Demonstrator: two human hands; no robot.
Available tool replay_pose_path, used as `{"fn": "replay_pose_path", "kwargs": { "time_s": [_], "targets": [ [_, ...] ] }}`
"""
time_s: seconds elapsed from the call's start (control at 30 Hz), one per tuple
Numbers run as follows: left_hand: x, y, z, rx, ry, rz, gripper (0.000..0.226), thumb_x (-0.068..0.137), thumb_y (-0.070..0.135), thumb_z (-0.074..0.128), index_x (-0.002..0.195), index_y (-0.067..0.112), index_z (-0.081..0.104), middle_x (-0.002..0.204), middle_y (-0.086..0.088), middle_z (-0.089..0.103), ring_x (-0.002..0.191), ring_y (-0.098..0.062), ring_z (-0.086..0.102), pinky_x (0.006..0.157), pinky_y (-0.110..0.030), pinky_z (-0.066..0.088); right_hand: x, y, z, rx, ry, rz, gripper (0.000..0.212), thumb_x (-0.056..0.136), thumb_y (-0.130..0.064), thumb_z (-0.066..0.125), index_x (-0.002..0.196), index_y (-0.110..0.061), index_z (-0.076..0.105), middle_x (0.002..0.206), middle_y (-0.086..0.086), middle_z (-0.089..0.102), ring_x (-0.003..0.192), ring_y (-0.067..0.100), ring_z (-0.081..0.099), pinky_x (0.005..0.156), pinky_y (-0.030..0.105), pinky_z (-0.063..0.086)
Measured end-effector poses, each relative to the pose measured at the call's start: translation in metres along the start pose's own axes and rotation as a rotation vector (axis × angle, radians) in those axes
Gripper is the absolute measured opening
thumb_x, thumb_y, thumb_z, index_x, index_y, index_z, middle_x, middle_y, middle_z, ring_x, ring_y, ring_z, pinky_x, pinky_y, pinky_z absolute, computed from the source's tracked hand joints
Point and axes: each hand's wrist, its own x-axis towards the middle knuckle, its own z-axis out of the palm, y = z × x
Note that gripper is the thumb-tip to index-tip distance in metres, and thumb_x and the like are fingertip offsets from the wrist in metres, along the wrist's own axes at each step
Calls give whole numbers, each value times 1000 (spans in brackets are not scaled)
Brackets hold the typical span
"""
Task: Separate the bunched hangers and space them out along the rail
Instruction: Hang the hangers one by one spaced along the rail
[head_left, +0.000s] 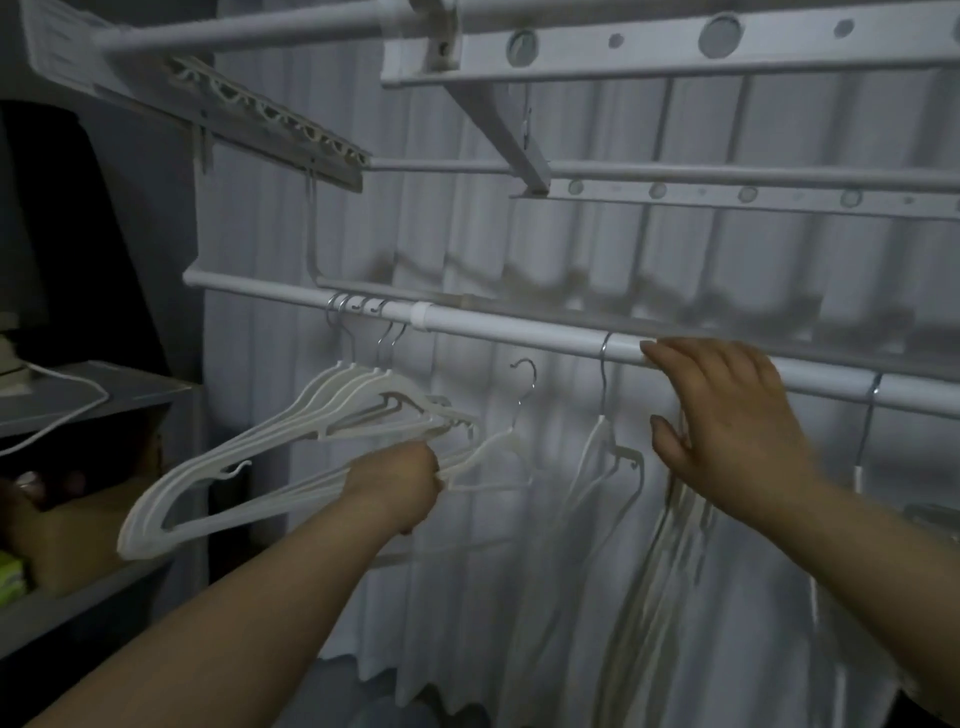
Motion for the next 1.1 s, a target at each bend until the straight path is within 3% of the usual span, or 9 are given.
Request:
{"fn": "replay_pose_path", "kwargs": {
  "time_s": [0.17,0.33,0.4,0.47,0.57,0.7,0.87,1.0,1.1],
  "targets": [
    [-58,-38,-1,0,15,-13,21,91,31,47,79,26,63,76,7,65,76,-14,60,65,-22,42,-4,-40,-11,128,-172,-157,42,72,-30,51,105,-9,63,108,16,67,96,31,64,85,37,48],
    [-139,-59,-27,54,39,-39,18,90,34,49,78,32,63,74,11,66,74,-10,60,62,-23,46,0,-86,-17,350,-536,-68,59,92,-34,48,143,-19,23,155,1,17,138,21,26,110,30,23],
    [-171,-65,-35,58,29,-77,22,87,34,51,68,35,61,74,9,68,68,-8,59,68,-25,48,2,-101,-24,555,-536,-64,46,92,-29,49,135,-14,41,143,7,40,121,19,47,96,23,32],
    [-202,-74,-40,27,-12,-130,34,85,27,55,54,41,55,61,13,62,62,-6,58,66,-23,46,5,-114,-38,848,-649,-30,20,92,-23,51,96,-10,65,97,5,69,69,1,60,66,15,39],
    [-246,-89,-42,-122,-55,-158,39,84,24,62,52,46,61,68,11,70,69,-7,65,66,-22,48,-4,-131,-59,1142,-875,34,37,91,-27,51,56,-15,55,40,-6,53,33,4,43,40,12,35],
    [-286,-100,-44,-179,57,-199,11,79,25,68,84,35,67,97,1,70,84,3,62,75,-15,45,-24,-157,-84,1492,-946,198,44,94,-24,45,52,-11,43,65,11,54,31,7,46,33,15,36],
    [-308,-111,-46,-270,371,-368,36,85,19,61,118,5,58,120,-13,57,111,-27,54,83,-27,39,-30,-179,-121,1735,-1008,419,38,95,-19,43,59,-10,44,62,7,51,29,6,47,31,14,40],
    [-322,-90,-49,-638,183,-215,16,92,25,49,80,23,59,78,2,61,73,-15,58,65,-20,43,-30,-200,-140,1825,-961,559,33,95,-17,44,63,-8,49,57,6,51,31,7,52,35,16,46],
    [-334,-74,-54,-804,-56,-167,22,88,48,45,89,29,55,83,3,63,71,-12,62,72,-26,47,-30,-224,-152,1844,-916,667,32,95,-16,45,65,-6,51,55,6,51,32,8,55,38,17,50]
  ]
}}
